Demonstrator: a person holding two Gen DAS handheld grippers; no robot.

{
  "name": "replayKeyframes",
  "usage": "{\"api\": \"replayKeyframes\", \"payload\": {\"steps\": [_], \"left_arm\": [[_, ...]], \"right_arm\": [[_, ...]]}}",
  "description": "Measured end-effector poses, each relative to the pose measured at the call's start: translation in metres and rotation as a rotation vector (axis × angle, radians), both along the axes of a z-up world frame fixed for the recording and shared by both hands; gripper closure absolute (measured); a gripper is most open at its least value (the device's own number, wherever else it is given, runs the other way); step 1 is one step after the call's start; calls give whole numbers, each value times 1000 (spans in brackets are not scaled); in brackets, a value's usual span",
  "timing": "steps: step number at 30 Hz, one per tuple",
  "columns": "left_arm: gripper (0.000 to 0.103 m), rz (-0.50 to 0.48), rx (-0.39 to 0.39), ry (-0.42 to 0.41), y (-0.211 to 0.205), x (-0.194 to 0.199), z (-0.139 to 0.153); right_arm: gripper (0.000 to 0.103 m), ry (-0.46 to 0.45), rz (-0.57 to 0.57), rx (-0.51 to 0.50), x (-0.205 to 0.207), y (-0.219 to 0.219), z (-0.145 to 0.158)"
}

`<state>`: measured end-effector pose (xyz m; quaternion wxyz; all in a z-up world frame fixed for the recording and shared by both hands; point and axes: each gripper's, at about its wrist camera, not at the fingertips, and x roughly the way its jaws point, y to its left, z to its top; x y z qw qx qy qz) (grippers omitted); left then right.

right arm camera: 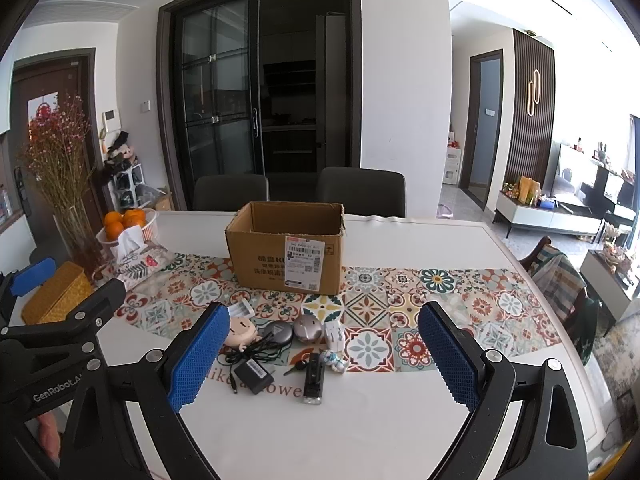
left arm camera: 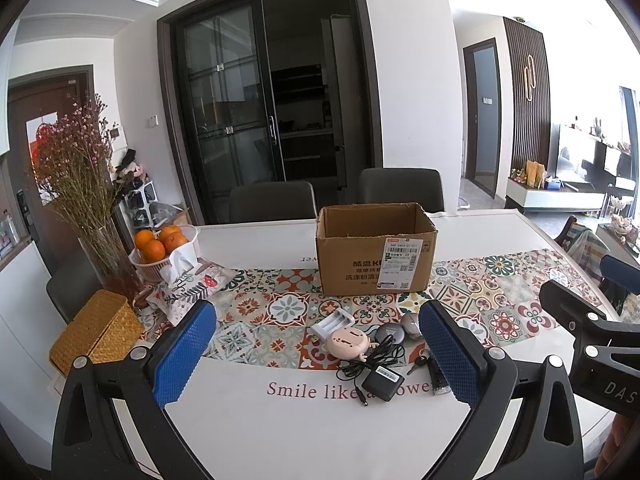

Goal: Organize rigid objects

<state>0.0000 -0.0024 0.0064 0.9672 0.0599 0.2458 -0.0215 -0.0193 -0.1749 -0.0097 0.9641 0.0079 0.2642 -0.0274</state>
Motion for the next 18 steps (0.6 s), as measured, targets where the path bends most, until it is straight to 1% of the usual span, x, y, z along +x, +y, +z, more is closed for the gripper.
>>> {"api": "replayKeyframes", "payload": {"steps": [18], "left_arm": [[0,2,-3,2,3,0,0]], "right_arm": [[7,1,0,0,0,1,-1]]}}
